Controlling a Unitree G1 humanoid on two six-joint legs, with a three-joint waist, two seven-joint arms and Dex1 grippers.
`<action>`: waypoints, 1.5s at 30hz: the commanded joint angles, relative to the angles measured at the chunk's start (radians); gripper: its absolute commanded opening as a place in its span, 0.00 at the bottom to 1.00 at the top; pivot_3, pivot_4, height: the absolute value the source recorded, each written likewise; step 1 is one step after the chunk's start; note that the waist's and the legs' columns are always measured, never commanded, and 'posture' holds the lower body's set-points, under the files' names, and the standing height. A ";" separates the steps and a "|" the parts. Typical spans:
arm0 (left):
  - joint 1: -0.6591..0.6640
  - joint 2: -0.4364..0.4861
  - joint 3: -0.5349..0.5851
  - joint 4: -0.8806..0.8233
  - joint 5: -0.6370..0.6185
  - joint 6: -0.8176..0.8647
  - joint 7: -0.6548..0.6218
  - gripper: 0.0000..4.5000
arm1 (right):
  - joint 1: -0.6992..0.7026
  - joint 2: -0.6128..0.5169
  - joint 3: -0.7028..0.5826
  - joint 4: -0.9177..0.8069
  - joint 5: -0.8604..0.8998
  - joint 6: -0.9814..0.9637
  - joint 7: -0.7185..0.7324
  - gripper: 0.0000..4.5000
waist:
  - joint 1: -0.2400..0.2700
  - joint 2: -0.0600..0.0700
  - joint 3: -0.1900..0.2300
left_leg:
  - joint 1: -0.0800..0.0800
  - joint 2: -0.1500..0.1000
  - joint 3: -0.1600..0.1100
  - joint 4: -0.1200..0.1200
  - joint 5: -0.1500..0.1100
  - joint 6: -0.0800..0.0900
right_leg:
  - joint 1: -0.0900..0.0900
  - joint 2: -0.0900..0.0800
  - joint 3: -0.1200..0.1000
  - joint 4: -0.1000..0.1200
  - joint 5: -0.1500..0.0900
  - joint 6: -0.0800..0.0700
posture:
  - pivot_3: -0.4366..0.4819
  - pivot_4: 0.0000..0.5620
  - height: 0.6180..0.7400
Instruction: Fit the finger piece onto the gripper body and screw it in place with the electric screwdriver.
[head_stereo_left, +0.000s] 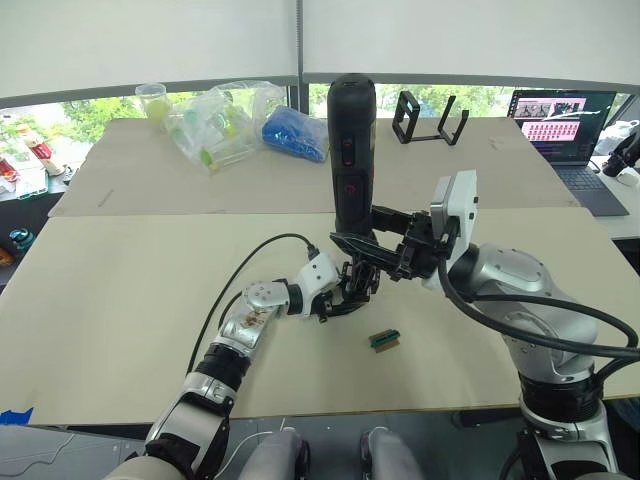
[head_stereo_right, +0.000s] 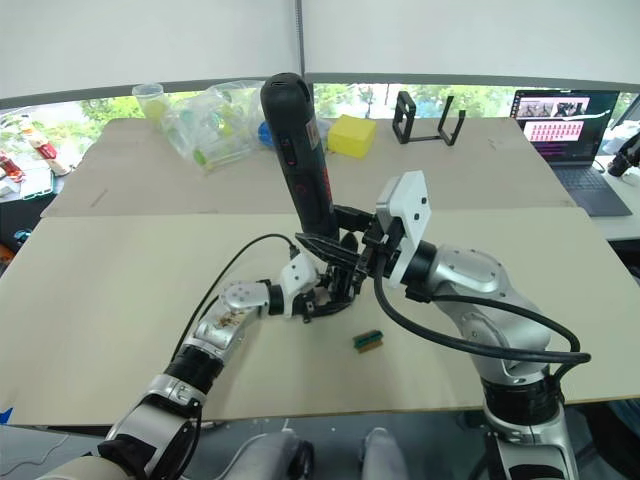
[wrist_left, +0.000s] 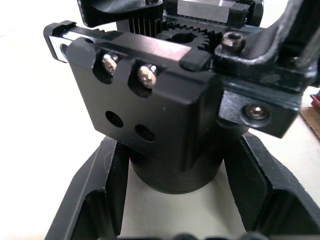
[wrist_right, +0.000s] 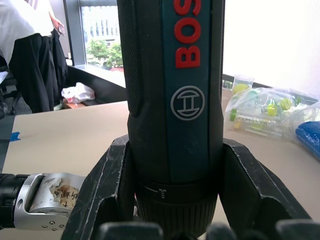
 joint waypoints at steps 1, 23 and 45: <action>-0.023 -0.004 0.015 -0.027 -0.014 -0.013 0.009 0.50 | -0.028 0.013 -0.031 -0.037 0.024 -0.037 -0.010 0.43 | 0.000 0.000 0.000 | 0.000 0.000 0.000 0.000 0.000 0.000 | 0.000 0.000 0.000 0.000 0.000 0.000 | 0.48 0.27 1.00; -0.025 -0.001 0.016 -0.027 -0.015 -0.013 0.010 0.50 | 0.004 0.012 -0.047 -0.042 0.028 -0.040 -0.025 0.43 | 0.000 0.000 0.000 | 0.000 0.000 0.000 0.000 0.000 0.000 | 0.000 0.000 0.000 0.000 0.000 0.000 | 0.48 0.27 1.00; -0.024 0.002 0.019 -0.030 -0.016 -0.012 0.012 0.50 | 0.011 0.011 -0.007 -0.022 -0.035 -0.101 0.025 0.43 | -0.001 0.000 0.000 | 0.000 0.000 0.000 0.000 0.000 0.000 | 0.000 0.000 0.000 0.000 0.000 0.000 | 0.48 0.27 1.00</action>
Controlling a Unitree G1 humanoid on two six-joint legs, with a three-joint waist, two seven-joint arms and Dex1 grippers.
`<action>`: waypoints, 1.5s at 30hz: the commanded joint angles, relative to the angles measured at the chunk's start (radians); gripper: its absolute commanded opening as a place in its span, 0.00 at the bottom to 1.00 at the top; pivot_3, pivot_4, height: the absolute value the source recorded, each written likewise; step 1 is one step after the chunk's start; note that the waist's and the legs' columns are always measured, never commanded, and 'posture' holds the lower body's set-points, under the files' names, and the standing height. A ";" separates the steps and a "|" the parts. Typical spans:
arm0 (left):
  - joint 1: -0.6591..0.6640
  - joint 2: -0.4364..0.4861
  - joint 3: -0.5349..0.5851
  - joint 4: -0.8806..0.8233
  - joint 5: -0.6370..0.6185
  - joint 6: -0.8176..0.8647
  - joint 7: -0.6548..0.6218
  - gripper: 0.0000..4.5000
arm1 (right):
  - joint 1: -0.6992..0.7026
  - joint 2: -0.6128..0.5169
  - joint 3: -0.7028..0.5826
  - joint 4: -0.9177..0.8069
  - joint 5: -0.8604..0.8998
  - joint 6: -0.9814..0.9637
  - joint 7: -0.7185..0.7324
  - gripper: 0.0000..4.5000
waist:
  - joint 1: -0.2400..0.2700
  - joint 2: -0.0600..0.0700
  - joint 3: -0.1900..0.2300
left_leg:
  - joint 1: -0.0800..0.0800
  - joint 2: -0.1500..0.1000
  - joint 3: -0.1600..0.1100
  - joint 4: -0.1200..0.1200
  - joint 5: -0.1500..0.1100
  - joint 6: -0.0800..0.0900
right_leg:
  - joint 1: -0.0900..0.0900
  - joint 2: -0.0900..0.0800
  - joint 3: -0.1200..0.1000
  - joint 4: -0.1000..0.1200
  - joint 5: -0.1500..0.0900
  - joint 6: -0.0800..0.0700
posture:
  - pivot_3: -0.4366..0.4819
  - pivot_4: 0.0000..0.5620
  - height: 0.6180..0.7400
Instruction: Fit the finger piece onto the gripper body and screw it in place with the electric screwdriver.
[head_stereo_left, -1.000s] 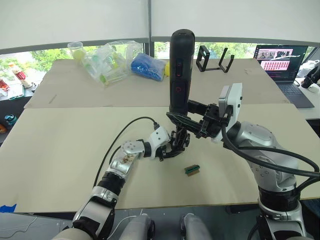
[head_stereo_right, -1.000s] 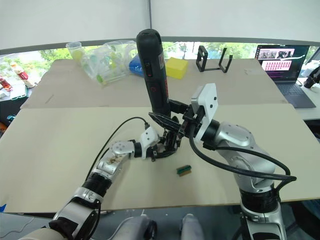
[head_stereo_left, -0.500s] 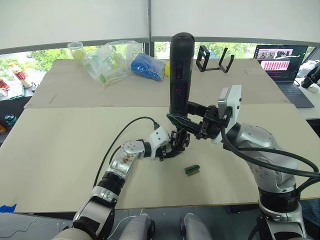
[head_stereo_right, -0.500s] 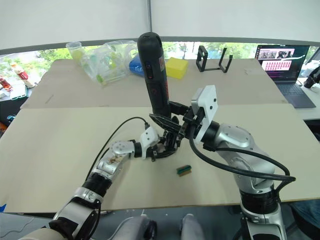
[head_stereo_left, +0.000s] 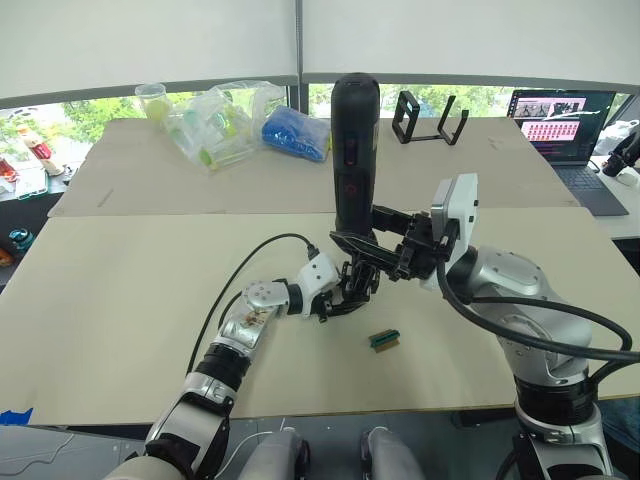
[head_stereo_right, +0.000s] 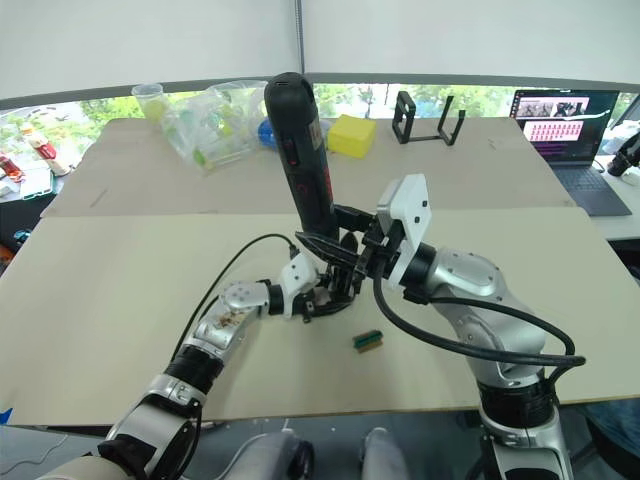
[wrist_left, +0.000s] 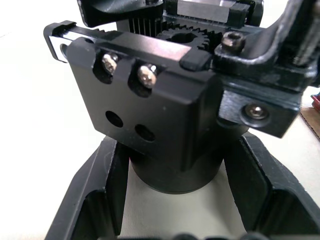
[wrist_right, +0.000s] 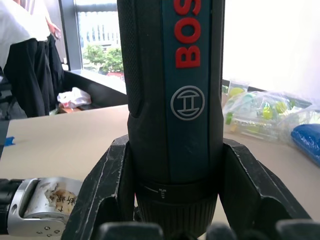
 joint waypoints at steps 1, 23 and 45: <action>-0.024 -0.006 0.017 -0.030 -0.016 -0.012 0.011 0.50 | -0.012 0.002 -0.016 -0.025 -0.002 -0.055 0.009 0.43 | 0.000 0.000 0.000 | 0.000 0.000 0.000 0.000 0.000 0.000 | 0.000 0.000 0.000 0.000 0.000 0.000 | 0.48 0.27 1.00; -0.047 -0.006 0.026 -0.009 -0.018 -0.006 0.013 0.50 | 0.058 0.045 -0.039 0.075 -0.021 -0.101 -0.031 0.43 | -0.001 0.000 0.000 | 0.001 0.000 0.000 0.000 0.000 0.000 | 0.001 0.000 0.000 0.000 0.000 0.000 | 0.48 0.27 1.00; -0.050 0.004 0.027 -0.010 -0.021 -0.004 0.010 0.50 | 0.081 -0.016 0.067 0.170 -0.070 -0.010 -0.031 0.43 | -0.003 0.000 0.000 | 0.005 0.000 0.000 0.000 0.000 0.000 | 0.003 0.000 0.001 0.000 0.000 0.000 | 0.48 0.27 1.00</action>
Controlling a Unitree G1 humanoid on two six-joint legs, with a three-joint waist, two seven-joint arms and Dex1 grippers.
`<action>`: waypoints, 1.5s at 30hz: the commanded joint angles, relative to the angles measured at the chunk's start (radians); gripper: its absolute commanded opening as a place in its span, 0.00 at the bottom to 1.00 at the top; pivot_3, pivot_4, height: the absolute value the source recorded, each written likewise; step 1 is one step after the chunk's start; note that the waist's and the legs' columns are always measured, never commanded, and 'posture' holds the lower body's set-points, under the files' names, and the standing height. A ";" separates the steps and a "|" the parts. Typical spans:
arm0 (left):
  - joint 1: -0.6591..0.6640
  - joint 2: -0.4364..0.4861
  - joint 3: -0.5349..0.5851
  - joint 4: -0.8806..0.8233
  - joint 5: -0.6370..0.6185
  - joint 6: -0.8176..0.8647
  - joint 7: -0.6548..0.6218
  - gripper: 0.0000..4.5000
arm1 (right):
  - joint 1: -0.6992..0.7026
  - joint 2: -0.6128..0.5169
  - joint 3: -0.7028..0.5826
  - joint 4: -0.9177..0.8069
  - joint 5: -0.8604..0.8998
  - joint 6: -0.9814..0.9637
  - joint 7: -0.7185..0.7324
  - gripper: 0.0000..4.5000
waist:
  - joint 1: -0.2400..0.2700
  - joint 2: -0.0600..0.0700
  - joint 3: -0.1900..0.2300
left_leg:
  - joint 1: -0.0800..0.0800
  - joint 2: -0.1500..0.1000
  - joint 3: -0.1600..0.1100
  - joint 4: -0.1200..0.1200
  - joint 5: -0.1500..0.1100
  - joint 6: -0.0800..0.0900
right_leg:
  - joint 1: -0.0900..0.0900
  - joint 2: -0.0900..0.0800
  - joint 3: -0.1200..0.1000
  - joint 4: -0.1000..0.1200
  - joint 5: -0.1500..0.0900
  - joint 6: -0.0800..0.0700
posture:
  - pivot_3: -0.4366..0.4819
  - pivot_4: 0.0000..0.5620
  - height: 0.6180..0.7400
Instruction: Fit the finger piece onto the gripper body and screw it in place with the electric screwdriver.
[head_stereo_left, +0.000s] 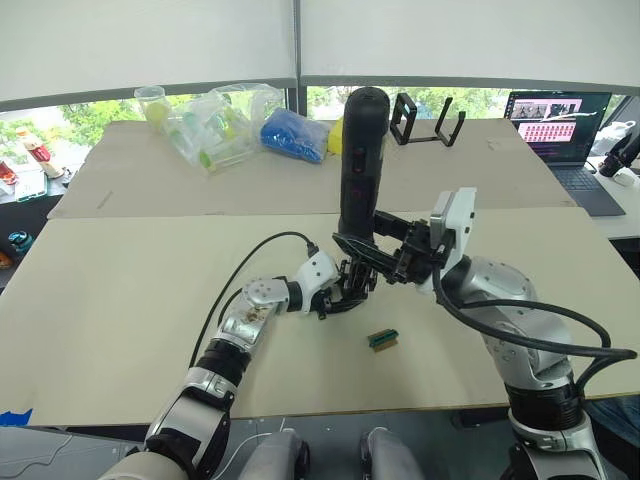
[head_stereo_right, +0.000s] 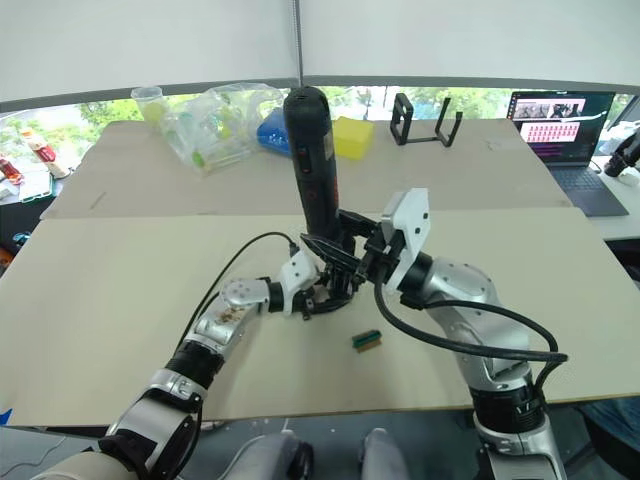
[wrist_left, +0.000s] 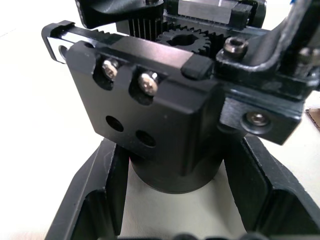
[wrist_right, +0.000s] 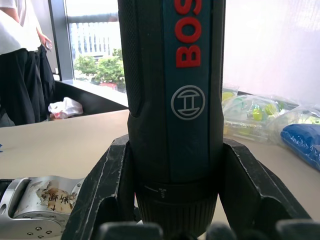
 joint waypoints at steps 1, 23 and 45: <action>-0.020 0.001 0.026 -0.052 -0.022 -0.008 0.006 0.50 | 0.044 -0.034 0.035 0.079 -0.038 0.090 -0.009 0.43 | 0.000 0.000 0.000 | 0.000 0.000 0.000 0.000 0.000 0.000 | 0.000 0.000 0.000 0.000 0.000 0.000 | 0.48 0.27 1.00; 0.004 0.012 0.021 -0.079 -0.021 -0.001 0.006 0.50 | 0.104 -0.017 0.029 0.098 -0.083 -0.081 -0.020 0.43 | -0.001 0.000 -0.002 | 0.005 0.001 0.000 -0.002 0.000 0.000 | 0.004 0.000 0.000 -0.001 0.000 0.000 | 0.48 0.27 1.00; -0.003 0.012 0.024 -0.072 -0.022 0.003 0.010 0.50 | 0.019 -0.052 -0.018 0.004 0.006 -0.025 -0.003 0.43 | -0.001 -0.001 -0.002 | 0.004 0.001 0.000 -0.002 0.000 0.000 | 0.003 -0.001 0.001 -0.001 0.000 0.000 | 0.48 0.27 1.00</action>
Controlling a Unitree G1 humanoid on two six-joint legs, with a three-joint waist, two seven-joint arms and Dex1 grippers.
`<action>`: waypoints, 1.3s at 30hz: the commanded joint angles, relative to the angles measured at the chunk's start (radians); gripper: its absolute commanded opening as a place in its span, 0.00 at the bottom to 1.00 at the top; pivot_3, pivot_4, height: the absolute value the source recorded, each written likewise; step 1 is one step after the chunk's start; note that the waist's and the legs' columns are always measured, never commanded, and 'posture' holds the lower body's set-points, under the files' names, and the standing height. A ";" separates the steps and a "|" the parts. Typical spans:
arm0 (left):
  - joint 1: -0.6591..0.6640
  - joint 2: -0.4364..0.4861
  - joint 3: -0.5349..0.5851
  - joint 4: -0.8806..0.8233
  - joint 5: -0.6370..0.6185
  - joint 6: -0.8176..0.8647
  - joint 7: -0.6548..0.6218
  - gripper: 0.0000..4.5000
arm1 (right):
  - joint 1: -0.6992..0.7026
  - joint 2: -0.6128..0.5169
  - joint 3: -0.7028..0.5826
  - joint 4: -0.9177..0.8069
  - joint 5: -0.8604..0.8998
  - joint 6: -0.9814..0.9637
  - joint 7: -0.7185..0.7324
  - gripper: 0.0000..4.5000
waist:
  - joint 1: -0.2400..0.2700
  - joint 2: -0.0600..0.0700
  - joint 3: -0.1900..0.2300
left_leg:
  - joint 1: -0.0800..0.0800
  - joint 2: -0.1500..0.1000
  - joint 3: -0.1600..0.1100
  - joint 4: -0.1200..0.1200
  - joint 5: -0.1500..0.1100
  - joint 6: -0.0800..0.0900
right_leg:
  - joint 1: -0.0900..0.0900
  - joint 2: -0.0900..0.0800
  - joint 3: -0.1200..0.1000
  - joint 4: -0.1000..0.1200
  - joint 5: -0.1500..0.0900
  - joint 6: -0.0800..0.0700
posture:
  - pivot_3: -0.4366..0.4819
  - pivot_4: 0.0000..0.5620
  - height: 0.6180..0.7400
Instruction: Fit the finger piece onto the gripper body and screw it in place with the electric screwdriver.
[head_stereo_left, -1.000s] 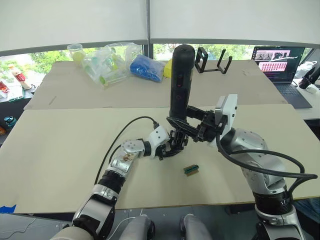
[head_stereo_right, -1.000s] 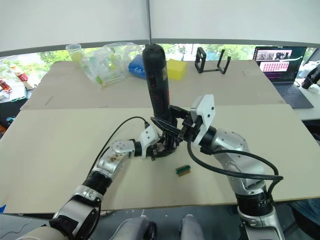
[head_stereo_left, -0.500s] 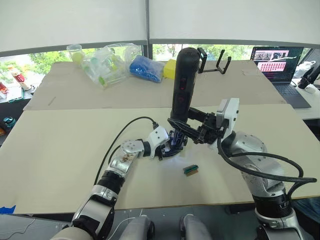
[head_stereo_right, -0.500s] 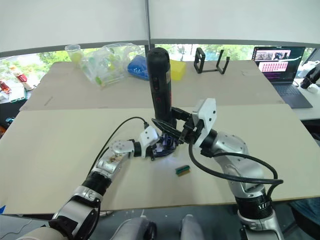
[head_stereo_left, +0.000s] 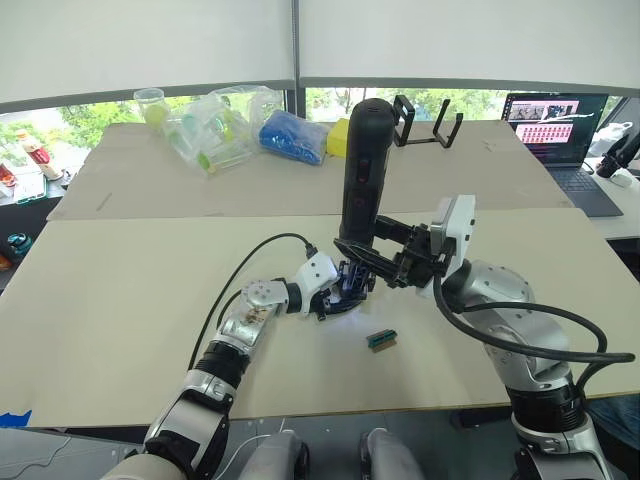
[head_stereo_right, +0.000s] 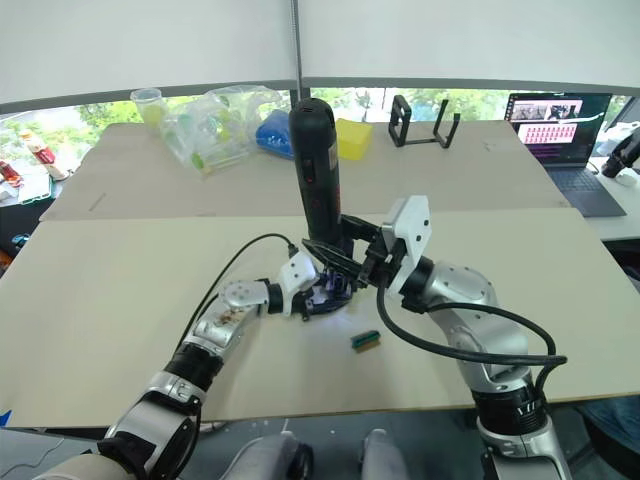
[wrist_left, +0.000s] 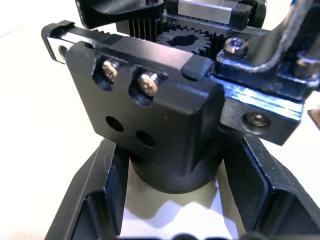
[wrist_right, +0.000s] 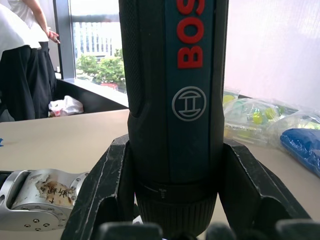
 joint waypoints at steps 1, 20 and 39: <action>-0.017 0.007 0.024 -0.054 -0.021 -0.009 -0.001 0.50 | -0.021 -0.027 -0.040 -0.029 0.020 0.068 -0.024 0.43 | 0.000 0.000 0.000 | 0.000 0.000 0.000 0.000 0.000 0.000 | 0.000 0.000 0.000 0.000 0.000 0.000 | 0.48 0.27 1.00; -0.016 0.020 0.029 -0.078 -0.054 0.074 -0.059 0.84 | -0.132 -0.066 -0.230 -0.198 0.502 0.302 -0.150 0.43 | 0.000 0.000 0.001 | -0.008 0.000 0.000 0.000 0.001 0.000 | -0.006 -0.001 0.000 0.000 0.000 0.000 | 0.48 0.27 1.00; 0.119 0.580 0.162 -0.611 -0.391 0.395 -0.521 1.00 | 0.084 -0.722 -0.233 0.471 0.661 0.912 -0.005 0.43 | -0.009 0.002 0.003 | -0.008 0.002 0.001 -0.001 -0.001 0.003 | -0.005 -0.008 0.005 -0.005 0.000 -0.001 | 0.48 0.27 1.00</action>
